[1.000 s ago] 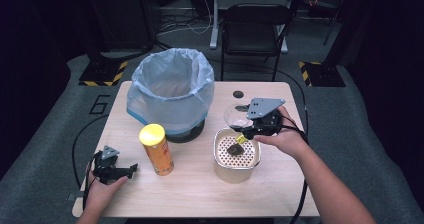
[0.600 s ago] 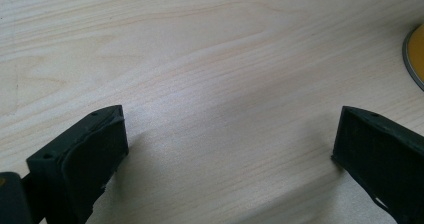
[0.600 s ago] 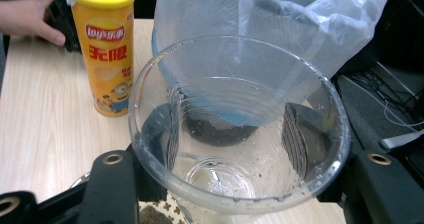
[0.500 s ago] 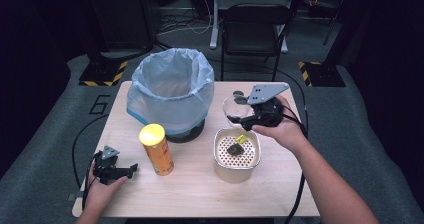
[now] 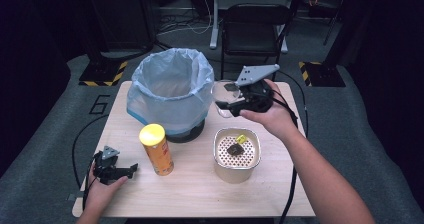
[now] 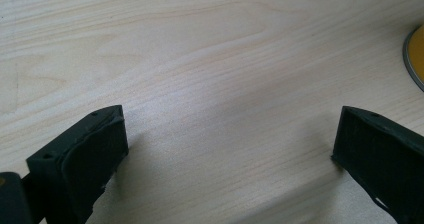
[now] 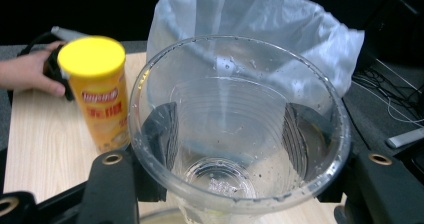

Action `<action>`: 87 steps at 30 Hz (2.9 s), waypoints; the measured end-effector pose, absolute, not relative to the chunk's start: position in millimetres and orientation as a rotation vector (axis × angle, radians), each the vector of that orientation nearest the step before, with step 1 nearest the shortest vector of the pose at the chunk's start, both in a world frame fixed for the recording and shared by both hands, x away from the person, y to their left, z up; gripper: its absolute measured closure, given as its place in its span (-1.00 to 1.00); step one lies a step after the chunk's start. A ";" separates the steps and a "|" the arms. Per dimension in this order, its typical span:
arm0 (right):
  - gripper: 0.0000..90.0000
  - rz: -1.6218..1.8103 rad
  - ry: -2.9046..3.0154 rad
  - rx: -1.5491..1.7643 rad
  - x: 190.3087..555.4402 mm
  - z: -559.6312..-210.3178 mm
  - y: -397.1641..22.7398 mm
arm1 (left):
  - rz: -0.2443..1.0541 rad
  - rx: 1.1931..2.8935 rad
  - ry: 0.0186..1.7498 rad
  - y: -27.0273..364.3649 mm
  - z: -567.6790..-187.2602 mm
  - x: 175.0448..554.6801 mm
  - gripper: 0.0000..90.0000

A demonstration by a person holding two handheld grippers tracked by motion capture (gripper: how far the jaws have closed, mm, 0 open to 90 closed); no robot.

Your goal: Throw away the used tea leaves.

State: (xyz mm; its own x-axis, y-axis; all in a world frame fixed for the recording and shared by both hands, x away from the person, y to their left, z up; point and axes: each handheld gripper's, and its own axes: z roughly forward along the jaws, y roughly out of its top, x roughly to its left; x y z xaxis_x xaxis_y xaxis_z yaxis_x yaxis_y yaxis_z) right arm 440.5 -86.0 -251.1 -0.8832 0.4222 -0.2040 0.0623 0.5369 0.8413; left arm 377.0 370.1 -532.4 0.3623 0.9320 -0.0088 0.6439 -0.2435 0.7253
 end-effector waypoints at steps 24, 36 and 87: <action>-0.13 1.364 2.342 0.474 484.0 -193.9 -6.5 | 0.563 1.998 1.365 370.6 -530.8 376.5 -0.98; -0.23 1.309 2.334 0.550 510.5 -205.0 23.7 | 0.561 2.005 1.362 371.0 -530.6 376.5 -0.98; -0.47 1.285 2.299 0.618 473.3 -238.9 -47.4 | 0.565 1.994 1.341 369.6 -532.6 375.2 -1.00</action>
